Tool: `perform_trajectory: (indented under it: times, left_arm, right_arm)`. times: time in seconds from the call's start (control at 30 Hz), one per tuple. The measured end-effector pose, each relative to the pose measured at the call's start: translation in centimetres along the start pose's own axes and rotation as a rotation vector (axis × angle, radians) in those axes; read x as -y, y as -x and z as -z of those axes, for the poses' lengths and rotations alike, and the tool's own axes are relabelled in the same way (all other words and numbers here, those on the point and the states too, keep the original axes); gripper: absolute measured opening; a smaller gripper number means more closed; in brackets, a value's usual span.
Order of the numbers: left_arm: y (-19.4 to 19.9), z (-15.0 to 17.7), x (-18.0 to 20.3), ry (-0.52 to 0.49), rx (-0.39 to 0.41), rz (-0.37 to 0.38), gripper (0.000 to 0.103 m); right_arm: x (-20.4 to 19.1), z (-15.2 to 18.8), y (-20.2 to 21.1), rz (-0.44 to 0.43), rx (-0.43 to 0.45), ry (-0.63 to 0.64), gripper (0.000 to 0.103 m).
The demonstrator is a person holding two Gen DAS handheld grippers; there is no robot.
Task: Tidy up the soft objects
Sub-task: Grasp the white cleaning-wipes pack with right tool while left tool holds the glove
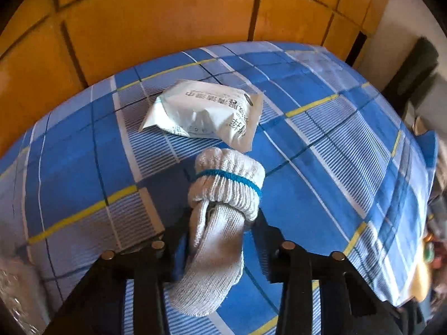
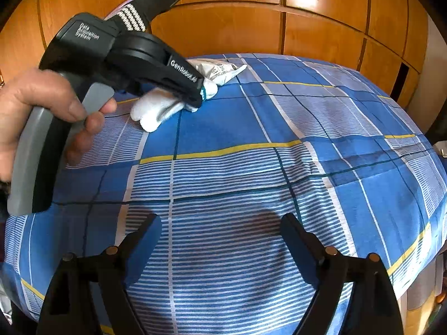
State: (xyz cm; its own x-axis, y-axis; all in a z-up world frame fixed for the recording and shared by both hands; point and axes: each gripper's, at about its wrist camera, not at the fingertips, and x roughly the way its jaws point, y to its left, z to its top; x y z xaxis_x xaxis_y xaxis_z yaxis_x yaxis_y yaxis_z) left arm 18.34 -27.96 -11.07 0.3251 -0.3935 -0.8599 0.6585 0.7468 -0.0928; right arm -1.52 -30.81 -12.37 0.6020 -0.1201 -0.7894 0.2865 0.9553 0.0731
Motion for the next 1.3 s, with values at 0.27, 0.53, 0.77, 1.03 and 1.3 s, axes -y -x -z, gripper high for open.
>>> perform_trajectory:
  times: [0.27, 0.53, 0.77, 1.03, 1.3]
  left_arm:
    - [4.5, 5.5, -1.6, 0.052, 0.031, 0.006, 0.028]
    - [4.9, 10.3, -2.0, 0.001, 0.068, -0.02, 0.028]
    - [4.8, 10.5, -2.4, 0.016, 0.098, 0.006, 0.028]
    - [4.9, 11.0, -3.1, 0.057, 0.139, 0.041, 0.028]
    - [4.9, 11.3, -3.5, 0.081, 0.15, 0.067, 0.028]
  right_arm:
    - [0.7, -1.3, 0.3, -0.04, -0.063, 0.036, 0.067]
    - [3.2, -7.4, 0.4, -0.066, -0.002, 0.138, 0.066]
    - [2.3, -14.7, -4.5, -0.123, -0.027, 0.286, 0.066]
    - [-1.5, -21.4, -10.7, -0.101, -0.083, 0.467, 0.069]
    - [-4.2, -23.9, -17.0, -0.064, -0.217, 0.589, 0.078]
